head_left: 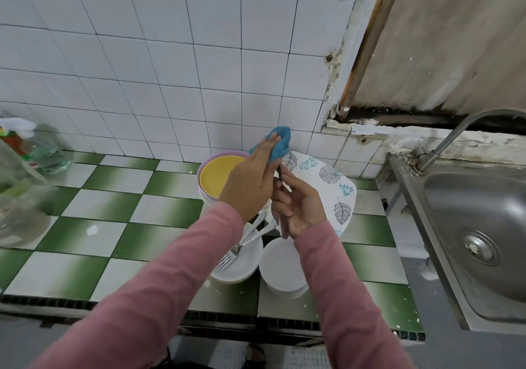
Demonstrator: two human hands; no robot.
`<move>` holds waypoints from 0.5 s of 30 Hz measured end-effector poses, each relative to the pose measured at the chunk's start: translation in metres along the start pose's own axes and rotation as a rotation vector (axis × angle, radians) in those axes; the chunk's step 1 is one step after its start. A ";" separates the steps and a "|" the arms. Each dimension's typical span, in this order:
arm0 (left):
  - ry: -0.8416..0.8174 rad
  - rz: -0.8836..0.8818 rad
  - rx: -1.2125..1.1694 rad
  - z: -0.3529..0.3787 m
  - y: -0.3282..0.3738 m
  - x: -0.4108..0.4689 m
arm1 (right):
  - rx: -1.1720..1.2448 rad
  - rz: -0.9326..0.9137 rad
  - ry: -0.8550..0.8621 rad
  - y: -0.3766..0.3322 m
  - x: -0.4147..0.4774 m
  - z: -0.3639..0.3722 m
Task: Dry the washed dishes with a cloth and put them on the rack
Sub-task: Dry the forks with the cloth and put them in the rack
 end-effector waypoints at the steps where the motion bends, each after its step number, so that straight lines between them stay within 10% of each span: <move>1: 0.002 0.009 0.000 0.002 -0.002 -0.002 | -0.007 -0.015 0.011 -0.001 0.000 -0.001; 15: -0.106 0.067 -0.052 0.018 -0.004 -0.008 | -0.258 -0.208 0.089 -0.035 0.019 0.001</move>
Point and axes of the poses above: each hand's wrist, its own x-axis towards the middle knuckle, its own z-axis out of the palm, y = z × x, the point moved 7 cm from there along x, towards the middle knuckle, and after that the axes turned 5 degrees about -y, right-handed, at the moved point
